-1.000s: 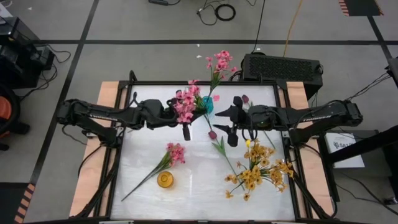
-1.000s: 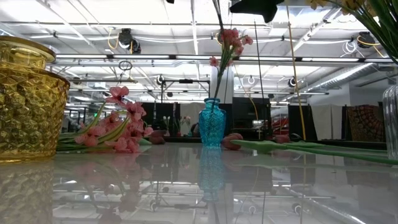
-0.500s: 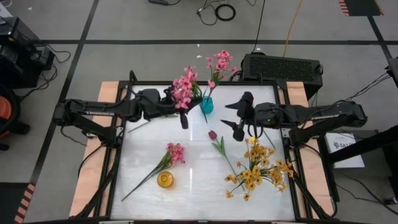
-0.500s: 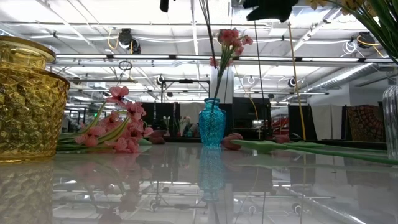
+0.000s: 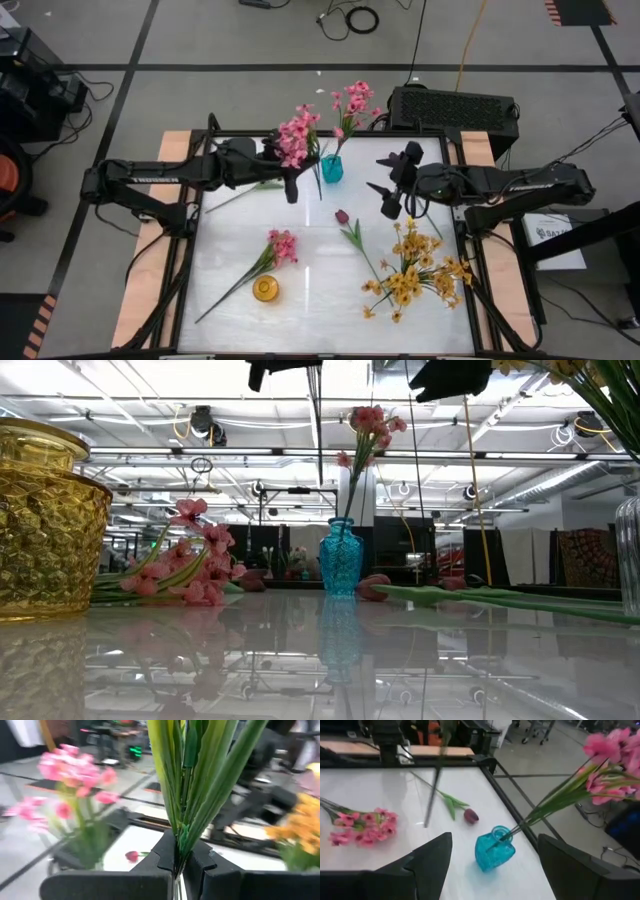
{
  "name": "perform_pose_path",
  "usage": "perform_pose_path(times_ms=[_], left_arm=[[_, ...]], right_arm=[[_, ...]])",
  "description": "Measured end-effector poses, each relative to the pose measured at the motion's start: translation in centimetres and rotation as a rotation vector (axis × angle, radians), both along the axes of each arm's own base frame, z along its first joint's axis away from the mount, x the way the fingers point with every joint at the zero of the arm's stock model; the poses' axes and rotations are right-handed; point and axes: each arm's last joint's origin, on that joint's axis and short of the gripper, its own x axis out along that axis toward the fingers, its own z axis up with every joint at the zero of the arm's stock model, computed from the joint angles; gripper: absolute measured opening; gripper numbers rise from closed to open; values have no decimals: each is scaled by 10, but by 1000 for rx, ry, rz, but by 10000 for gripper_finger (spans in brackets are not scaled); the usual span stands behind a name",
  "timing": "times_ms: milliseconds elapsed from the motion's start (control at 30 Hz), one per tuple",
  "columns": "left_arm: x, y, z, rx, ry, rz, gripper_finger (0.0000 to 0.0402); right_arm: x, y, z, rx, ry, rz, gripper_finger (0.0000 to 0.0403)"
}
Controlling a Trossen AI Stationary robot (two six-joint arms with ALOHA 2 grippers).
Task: Sort flowers into vase by color
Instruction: Put the top pink flowers into the blue vase
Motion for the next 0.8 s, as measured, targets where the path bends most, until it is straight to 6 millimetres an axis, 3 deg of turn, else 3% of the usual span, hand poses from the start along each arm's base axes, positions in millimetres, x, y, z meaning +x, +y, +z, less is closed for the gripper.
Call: perform_pose_path(times_ms=[267,500,800], left_arm=[[3,24,11,-3,-170,212,17],[9,60,-2,-2,-148,275,17],[24,74,-22,-2,-103,271,17]], right_arm=[[-1,0,7,2,-61,10,285],[-1,2,6,10,-51,42,285],[-1,2,6,-4,-43,51,285]])
